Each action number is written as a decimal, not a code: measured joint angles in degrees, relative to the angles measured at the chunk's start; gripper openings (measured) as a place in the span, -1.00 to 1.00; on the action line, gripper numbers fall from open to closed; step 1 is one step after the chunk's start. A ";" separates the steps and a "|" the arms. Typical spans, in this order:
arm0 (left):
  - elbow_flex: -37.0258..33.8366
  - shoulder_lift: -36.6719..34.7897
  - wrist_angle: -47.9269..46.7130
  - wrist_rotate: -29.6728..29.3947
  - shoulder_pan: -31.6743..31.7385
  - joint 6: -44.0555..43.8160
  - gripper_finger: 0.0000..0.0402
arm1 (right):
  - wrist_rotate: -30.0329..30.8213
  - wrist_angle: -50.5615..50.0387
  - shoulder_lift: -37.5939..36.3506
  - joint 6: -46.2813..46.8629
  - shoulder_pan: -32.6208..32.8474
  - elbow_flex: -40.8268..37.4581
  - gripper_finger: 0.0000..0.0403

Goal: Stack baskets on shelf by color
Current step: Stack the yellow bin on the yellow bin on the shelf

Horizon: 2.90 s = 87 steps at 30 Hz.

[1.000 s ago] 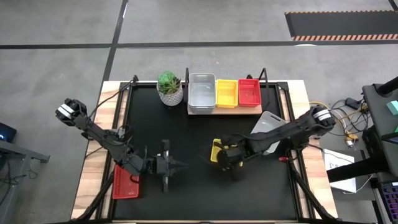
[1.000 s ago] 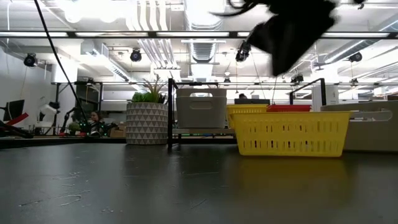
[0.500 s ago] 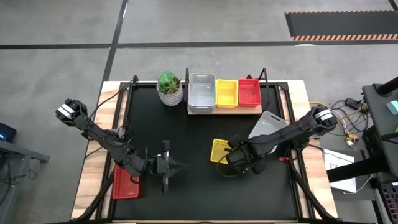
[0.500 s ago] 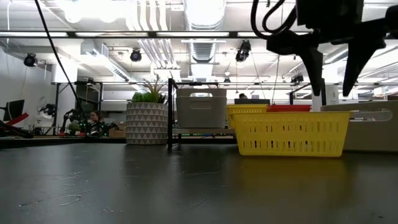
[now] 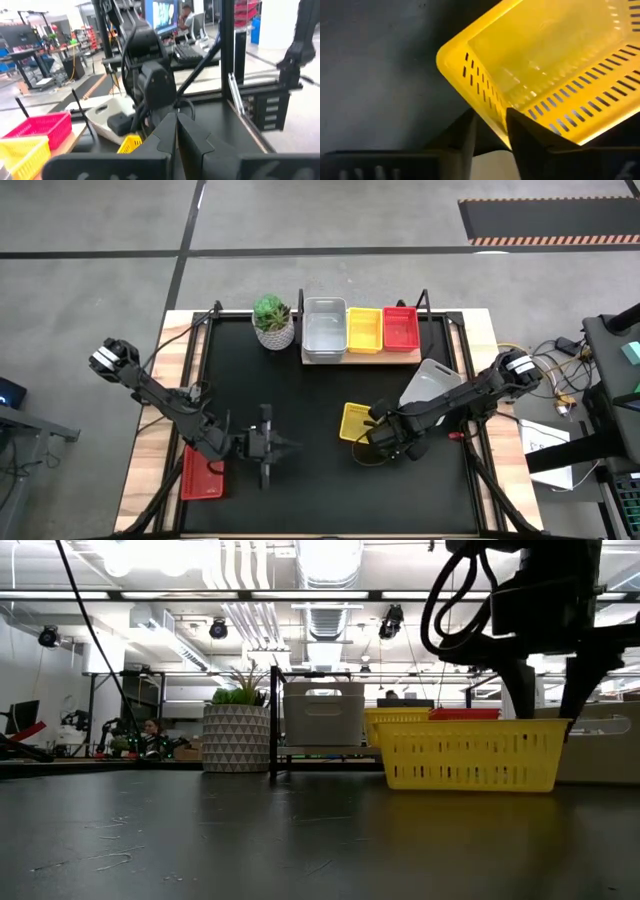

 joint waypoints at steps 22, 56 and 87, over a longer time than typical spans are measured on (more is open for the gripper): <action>0.00 -4.71 -5.09 -20.87 0.63 21.80 -1.00 | 6.45 -15.23 -0.07 28.20 3.24 27.69 -0.94; -4.06 -8.98 -5.00 -21.46 1.59 32.54 -1.00 | 11.87 -16.04 0.00 16.30 -38.34 38.17 -0.94; -4.10 -9.41 -5.02 -21.44 1.57 33.26 -1.00 | 14.08 -4.26 0.00 11.28 -38.34 24.64 -0.94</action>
